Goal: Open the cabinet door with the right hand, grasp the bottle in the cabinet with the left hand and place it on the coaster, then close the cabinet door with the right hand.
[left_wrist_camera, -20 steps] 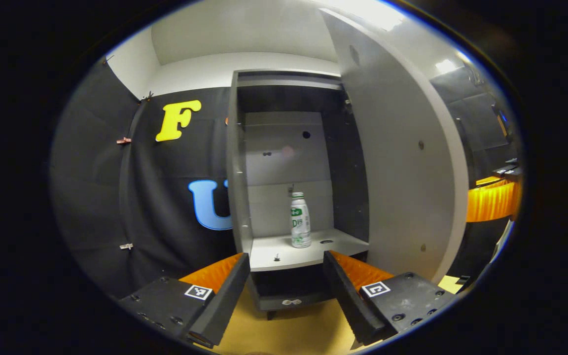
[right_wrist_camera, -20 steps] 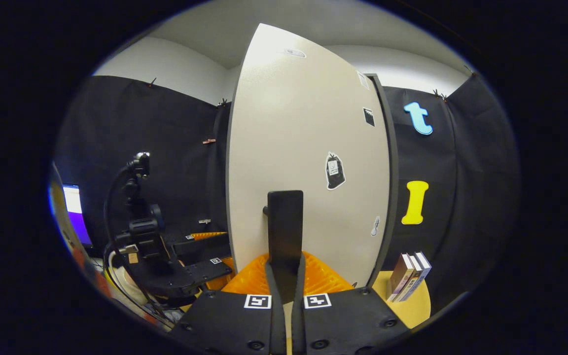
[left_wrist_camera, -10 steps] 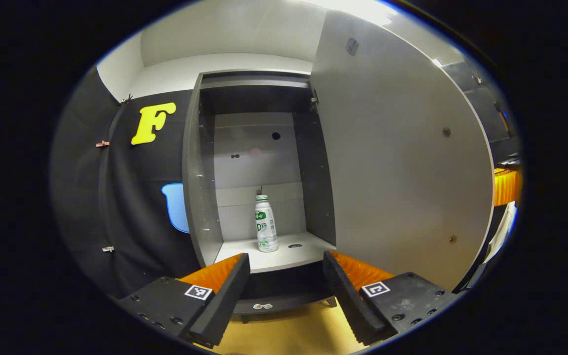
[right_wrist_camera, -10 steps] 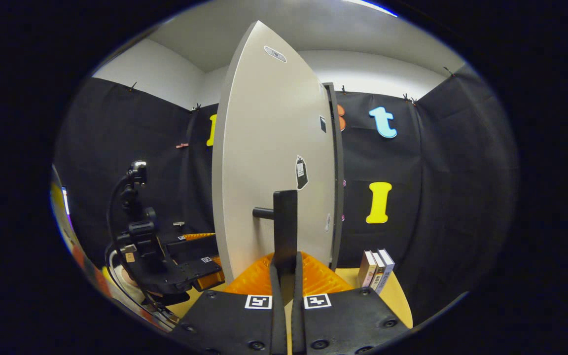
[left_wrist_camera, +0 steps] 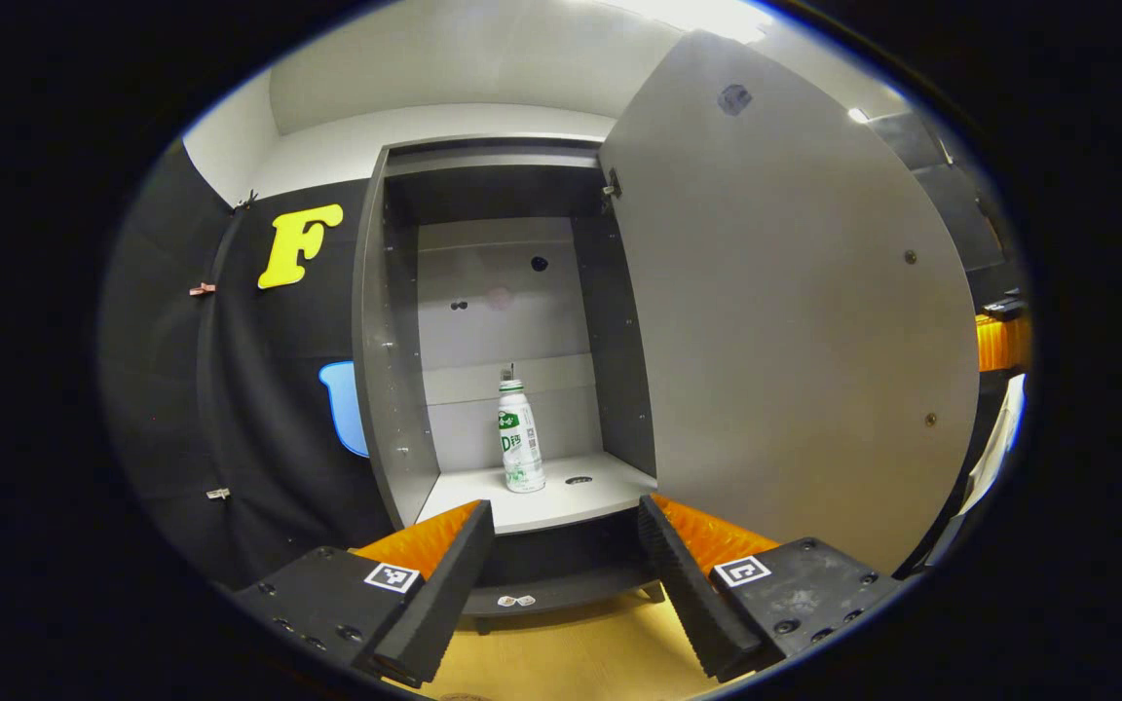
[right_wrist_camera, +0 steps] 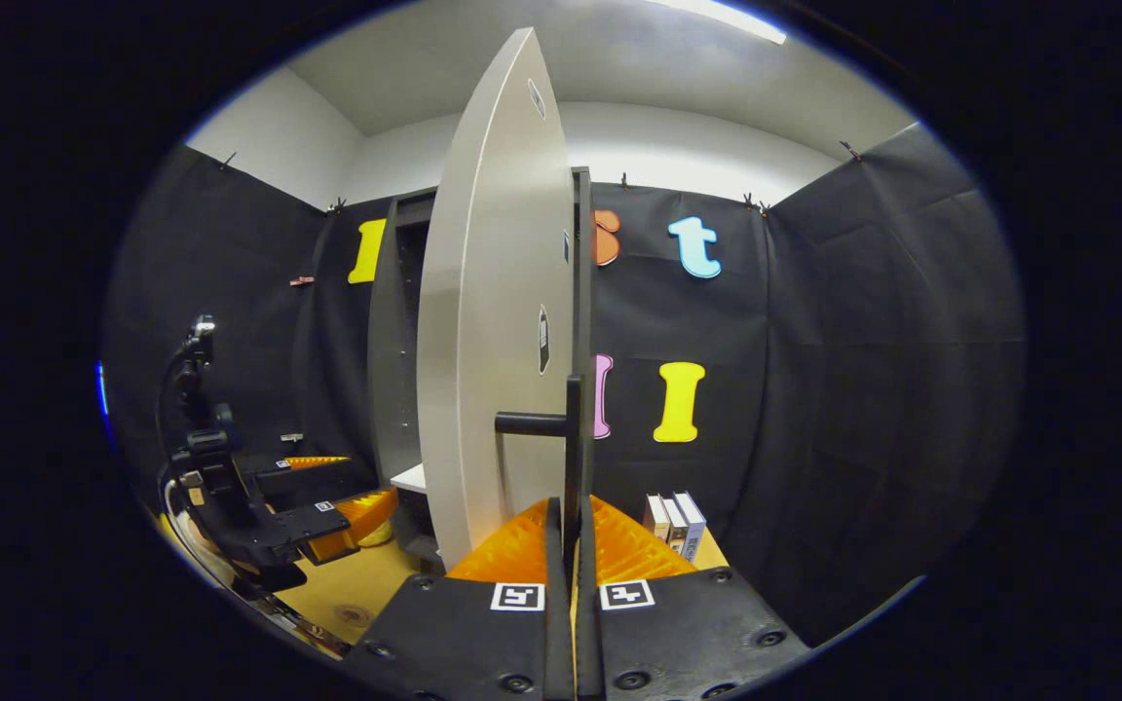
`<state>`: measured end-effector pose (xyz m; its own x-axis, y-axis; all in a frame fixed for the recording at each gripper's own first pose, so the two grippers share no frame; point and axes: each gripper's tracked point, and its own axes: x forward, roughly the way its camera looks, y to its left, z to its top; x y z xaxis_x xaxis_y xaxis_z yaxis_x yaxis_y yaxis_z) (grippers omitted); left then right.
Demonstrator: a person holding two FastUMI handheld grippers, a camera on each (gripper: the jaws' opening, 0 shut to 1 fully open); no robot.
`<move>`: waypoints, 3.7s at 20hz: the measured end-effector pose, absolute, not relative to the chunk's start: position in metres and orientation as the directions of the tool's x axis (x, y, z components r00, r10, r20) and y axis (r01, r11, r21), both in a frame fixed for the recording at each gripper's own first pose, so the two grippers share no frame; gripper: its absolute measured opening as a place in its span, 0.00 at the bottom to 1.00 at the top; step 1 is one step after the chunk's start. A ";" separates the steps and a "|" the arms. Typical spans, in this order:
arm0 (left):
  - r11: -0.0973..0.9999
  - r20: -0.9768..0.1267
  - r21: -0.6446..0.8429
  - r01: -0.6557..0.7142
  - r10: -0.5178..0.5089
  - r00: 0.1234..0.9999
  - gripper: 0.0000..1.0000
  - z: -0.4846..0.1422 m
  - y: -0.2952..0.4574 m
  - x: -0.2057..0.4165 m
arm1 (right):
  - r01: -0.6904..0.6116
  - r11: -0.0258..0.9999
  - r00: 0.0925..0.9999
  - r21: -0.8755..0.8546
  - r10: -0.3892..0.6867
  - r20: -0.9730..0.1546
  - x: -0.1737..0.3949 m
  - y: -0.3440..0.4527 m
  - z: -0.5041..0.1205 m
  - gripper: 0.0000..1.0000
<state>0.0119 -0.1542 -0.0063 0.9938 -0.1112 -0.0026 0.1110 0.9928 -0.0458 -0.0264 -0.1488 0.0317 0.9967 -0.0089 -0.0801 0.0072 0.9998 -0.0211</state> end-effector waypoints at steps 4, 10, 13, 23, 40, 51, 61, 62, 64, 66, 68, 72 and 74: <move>0.992 0.021 -0.051 0.113 -0.112 0.993 0.94 -0.001 -0.144 0.033 | 0.021 1.000 0.996 -0.018 -0.022 -0.086 -0.032 -0.149 0.031 0.05; 0.992 0.078 -0.023 0.127 -0.125 0.989 0.90 0.017 -0.127 0.112 | 0.100 0.995 0.988 0.006 -0.099 -0.114 -0.045 -0.150 0.027 0.06; 0.995 0.128 0.025 0.097 -0.100 0.987 0.94 0.036 -0.111 0.165 | 0.174 0.985 0.977 -0.005 -0.174 -0.123 -0.053 -0.159 0.026 0.06; 0.990 0.012 -0.036 0.133 -0.133 0.991 0.89 -0.013 -0.121 0.312 | 0.363 0.929 0.919 -0.076 -0.370 -0.134 -0.071 -0.169 0.025 0.06; 0.981 -0.009 -0.040 0.190 -0.190 0.982 0.78 -0.024 -0.121 0.360 | 0.425 0.904 0.891 -0.056 -0.428 -0.149 -0.078 -0.172 0.024 0.06; 0.952 0.073 -0.061 0.300 -0.296 0.953 0.79 0.007 -0.092 0.226 | 0.426 0.905 0.899 -0.008 -0.424 -0.113 -0.093 -0.140 0.033 0.06; 0.998 -0.011 -0.027 0.050 -0.051 0.999 0.78 -0.039 -0.006 0.067 | -0.034 0.994 0.995 -0.100 0.024 -0.095 -0.068 -0.046 0.033 0.06; 0.998 -0.032 -0.060 0.015 -0.017 0.999 0.79 -0.048 0.001 0.049 | -0.082 0.991 0.992 -0.107 0.070 -0.108 -0.064 -0.043 0.027 0.06; 0.993 -0.074 -0.109 -0.050 0.042 0.996 0.79 -0.072 0.013 0.015 | -0.164 0.982 0.981 -0.099 0.151 -0.124 -0.059 -0.034 0.008 0.06; 0.987 -0.098 -0.118 -0.108 0.097 0.990 0.78 -0.100 0.024 -0.015 | -0.210 0.973 0.970 -0.092 0.196 -0.143 -0.056 -0.028 -0.006 0.06; 0.986 -0.126 -0.090 -0.142 0.130 0.983 0.78 -0.135 0.030 -0.037 | -0.236 0.967 0.963 -0.102 0.218 -0.162 -0.049 -0.018 -0.023 0.06; 0.982 -0.166 -0.056 -0.179 0.168 0.972 0.78 -0.211 0.029 -0.056 | -0.275 0.958 0.947 -0.080 0.255 -0.195 -0.037 0.005 -0.071 0.06; 0.980 -0.184 -0.114 -0.162 0.139 0.973 0.78 -0.249 0.014 -0.057 | -0.258 0.965 0.940 -0.049 0.239 -0.244 -0.030 0.009 -0.101 0.06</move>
